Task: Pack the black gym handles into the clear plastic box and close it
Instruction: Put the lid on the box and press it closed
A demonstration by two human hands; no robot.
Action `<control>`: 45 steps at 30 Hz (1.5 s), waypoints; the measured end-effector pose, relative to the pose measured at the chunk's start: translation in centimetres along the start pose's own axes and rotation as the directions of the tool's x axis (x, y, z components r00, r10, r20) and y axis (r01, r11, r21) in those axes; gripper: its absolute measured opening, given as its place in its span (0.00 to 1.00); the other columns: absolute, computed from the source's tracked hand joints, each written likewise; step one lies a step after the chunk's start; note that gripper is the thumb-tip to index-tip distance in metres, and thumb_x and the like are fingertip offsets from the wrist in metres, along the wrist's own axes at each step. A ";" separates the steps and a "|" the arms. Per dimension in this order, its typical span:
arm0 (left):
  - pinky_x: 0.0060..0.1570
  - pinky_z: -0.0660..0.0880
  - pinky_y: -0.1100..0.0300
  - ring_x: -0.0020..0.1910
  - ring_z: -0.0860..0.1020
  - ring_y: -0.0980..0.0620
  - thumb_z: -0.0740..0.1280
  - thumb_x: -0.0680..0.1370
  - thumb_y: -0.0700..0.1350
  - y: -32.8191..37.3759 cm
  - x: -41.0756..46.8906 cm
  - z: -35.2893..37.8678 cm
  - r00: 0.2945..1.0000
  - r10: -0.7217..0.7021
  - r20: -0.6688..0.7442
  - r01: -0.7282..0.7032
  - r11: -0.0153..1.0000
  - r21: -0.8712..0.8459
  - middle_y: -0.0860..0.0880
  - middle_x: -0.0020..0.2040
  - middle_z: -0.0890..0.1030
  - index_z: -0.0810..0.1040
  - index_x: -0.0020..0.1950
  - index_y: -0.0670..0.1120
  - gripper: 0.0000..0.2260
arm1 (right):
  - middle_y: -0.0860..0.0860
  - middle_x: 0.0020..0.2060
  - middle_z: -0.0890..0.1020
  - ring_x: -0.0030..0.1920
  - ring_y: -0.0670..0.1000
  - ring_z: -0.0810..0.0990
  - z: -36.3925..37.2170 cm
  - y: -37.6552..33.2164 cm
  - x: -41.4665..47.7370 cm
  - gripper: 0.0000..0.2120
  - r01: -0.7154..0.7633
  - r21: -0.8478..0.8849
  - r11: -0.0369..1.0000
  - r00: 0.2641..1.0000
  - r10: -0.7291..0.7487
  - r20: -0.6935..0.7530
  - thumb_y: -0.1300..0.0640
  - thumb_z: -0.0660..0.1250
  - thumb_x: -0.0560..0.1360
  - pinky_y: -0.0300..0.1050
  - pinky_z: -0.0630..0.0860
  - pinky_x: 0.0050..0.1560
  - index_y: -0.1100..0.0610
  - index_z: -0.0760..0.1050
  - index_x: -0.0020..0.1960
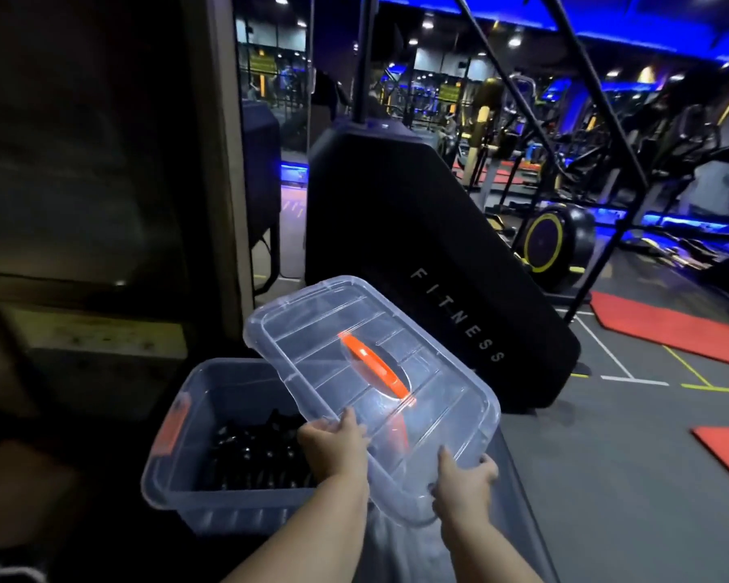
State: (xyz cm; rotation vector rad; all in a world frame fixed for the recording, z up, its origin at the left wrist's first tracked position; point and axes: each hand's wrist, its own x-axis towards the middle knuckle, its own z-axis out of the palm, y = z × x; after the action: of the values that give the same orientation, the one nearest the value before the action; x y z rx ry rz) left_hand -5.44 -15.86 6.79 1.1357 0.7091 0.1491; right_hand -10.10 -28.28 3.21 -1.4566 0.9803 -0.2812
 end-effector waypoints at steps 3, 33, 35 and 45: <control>0.29 0.76 0.61 0.29 0.83 0.49 0.71 0.72 0.40 1.1 1.5 -1.9 0.998 -0.055 0.027 0.056 0.998 -0.039 0.37 0.39 0.83 0.72 0.54 0.32 0.17 | 0.61 0.52 0.80 0.42 0.60 0.80 1.9 -0.4 0.2 0.31 0.041 -0.046 0.998 0.999 -0.039 0.029 0.39 0.67 0.61 0.59 0.78 0.47 0.43 0.58 0.59; 0.57 0.73 0.49 0.59 0.75 0.38 0.64 0.79 0.47 4.7 16.7 -19.7 0.989 0.088 -0.117 0.015 0.737 0.676 0.39 0.63 0.75 0.66 0.70 0.42 0.21 | 0.60 0.64 0.72 0.63 0.62 0.70 9.1 -2.1 4.0 0.26 0.391 -0.729 0.562 0.920 -0.251 0.300 0.44 0.59 0.77 0.54 0.67 0.63 0.48 0.63 0.74; 0.54 0.73 0.51 0.56 0.77 0.37 0.62 0.79 0.49 4.7 17.1 -19.7 0.987 0.117 -0.109 0.006 0.657 0.754 0.38 0.60 0.77 0.68 0.67 0.42 0.19 | 0.57 0.65 0.73 0.65 0.61 0.67 9.3 -2.1 4.1 0.25 0.360 -0.797 0.485 0.932 -0.234 0.278 0.43 0.57 0.77 0.54 0.66 0.63 0.45 0.62 0.74; 0.47 0.73 0.49 0.53 0.76 0.36 0.57 0.79 0.59 6.2 19.4 -18.9 0.980 0.076 -0.184 0.109 0.567 0.816 0.37 0.59 0.75 0.67 0.62 0.40 0.24 | 0.62 0.64 0.70 0.62 0.64 0.71 10.0 -0.6 4.9 0.25 0.256 -0.697 0.670 0.964 -0.124 0.235 0.48 0.62 0.77 0.52 0.68 0.62 0.45 0.62 0.73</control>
State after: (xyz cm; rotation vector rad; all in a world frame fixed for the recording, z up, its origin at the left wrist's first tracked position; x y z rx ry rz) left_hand -0.02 10.36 -0.75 2.0543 1.0166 -0.1179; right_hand 0.06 -24.87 0.07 -2.2863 0.8254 0.1142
